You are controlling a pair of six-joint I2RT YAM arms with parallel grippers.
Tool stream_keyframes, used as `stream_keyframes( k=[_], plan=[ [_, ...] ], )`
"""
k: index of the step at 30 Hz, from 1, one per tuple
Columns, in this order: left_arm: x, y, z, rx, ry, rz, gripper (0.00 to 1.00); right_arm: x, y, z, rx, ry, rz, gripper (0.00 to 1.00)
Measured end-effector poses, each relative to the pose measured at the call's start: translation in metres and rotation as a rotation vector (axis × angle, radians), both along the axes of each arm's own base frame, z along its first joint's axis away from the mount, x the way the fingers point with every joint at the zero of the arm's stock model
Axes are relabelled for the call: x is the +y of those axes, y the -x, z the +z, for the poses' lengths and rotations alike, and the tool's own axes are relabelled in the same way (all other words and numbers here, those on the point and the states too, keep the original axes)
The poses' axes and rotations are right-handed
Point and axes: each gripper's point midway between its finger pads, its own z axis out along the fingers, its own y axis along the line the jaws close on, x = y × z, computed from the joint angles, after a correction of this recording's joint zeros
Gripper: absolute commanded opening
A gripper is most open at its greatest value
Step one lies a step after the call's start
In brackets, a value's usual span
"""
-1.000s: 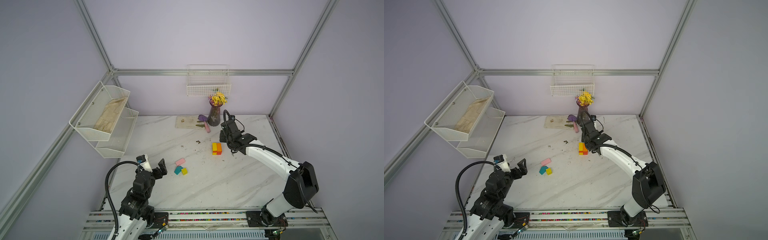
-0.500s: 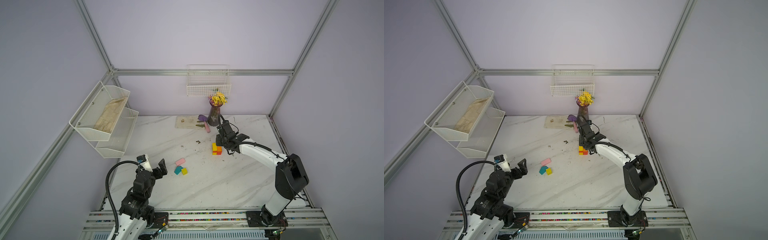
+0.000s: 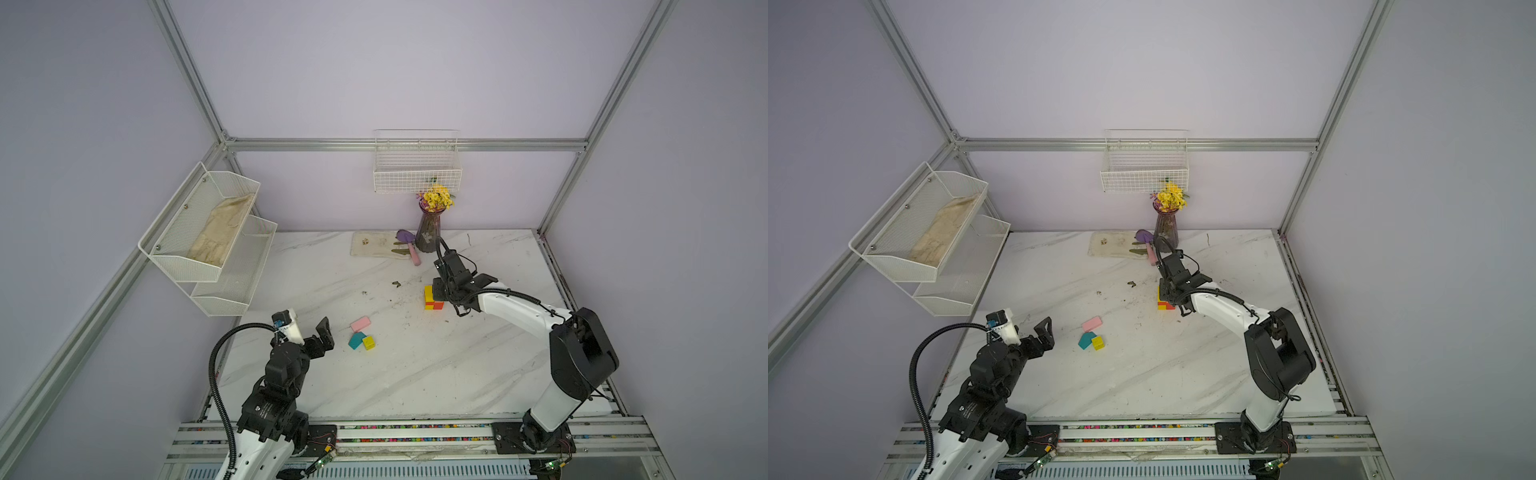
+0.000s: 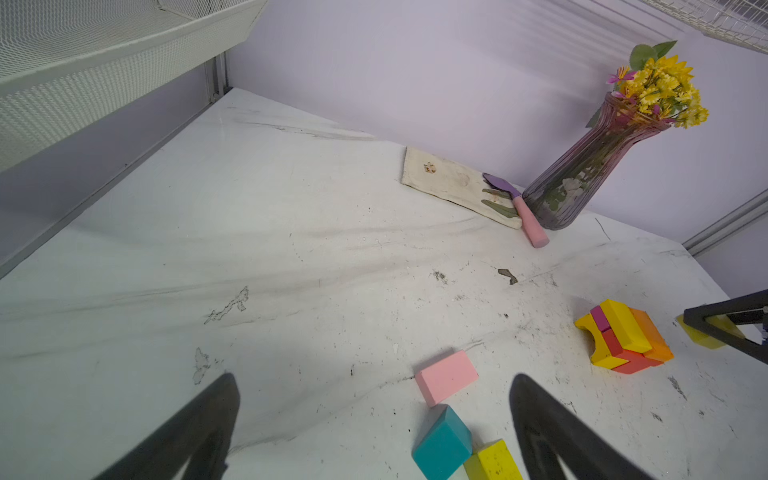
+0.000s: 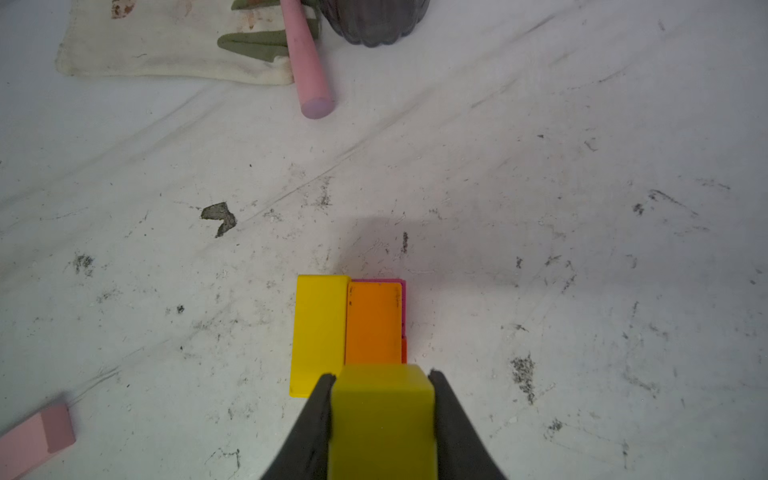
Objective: Build the wood block tower
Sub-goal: 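Position the small yellow block above the stack with the right gripper, then lower the small yellow block onto the orange block atop the stack with the right gripper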
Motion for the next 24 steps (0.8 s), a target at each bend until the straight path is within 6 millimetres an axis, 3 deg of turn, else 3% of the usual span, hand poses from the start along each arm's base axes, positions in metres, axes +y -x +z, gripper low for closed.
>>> stream_keyframes(
  k=[18,24],
  plan=[
    [0.0,0.0003,0.0001,-0.001,0.0,0.0,1.0,0.006,-0.0057,0.005,-0.007,-0.016,0.006,0.0],
    [0.0,0.0003,0.0001,-0.001,0.0,0.0,1.0,0.0067,-0.0087,-0.002,0.006,0.003,0.006,0.0]
  ],
)
